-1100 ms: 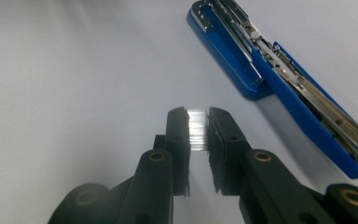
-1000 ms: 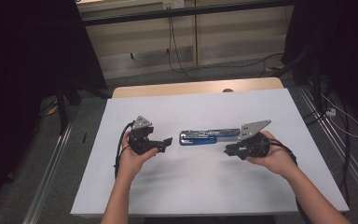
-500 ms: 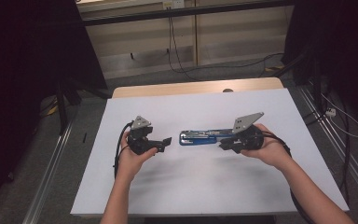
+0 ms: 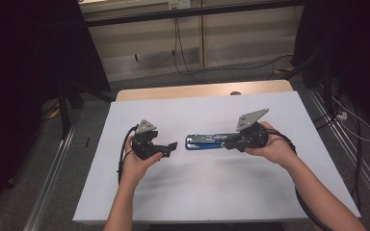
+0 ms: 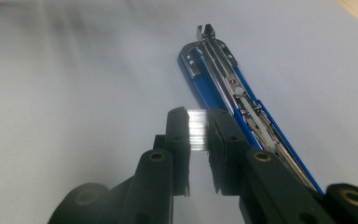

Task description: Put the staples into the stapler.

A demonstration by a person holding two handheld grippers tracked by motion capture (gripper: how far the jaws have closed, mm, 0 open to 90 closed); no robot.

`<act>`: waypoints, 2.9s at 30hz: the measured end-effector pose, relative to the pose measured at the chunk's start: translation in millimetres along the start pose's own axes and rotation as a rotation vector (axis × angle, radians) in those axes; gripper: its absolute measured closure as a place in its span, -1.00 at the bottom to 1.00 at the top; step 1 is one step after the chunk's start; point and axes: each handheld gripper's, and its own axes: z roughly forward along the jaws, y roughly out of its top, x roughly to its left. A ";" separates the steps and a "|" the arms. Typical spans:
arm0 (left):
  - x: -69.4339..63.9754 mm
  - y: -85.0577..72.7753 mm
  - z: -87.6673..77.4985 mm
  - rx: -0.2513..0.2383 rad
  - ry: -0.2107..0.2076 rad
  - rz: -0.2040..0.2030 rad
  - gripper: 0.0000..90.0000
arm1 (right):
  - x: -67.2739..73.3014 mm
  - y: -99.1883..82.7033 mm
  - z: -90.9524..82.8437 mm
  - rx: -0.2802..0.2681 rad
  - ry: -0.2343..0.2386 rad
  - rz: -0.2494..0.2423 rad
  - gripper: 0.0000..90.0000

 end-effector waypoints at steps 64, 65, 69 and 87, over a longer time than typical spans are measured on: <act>2.9 -0.8 -0.5 0.009 0.006 -0.001 -0.81 | -30.8 55.4 40.5 0.176 0.023 -0.103 0.76; 3.2 -0.8 -0.5 0.010 0.006 0.003 -0.82 | -31.2 56.1 41.1 0.176 0.024 -0.105 0.76; 3.3 -0.9 -0.5 0.011 0.008 0.003 -0.81 | -32.3 58.3 43.2 0.181 0.024 -0.106 0.76; 3.2 -1.9 -0.3 0.010 0.006 -0.008 -0.81 | -34.0 70.1 55.6 0.184 0.032 -0.119 0.76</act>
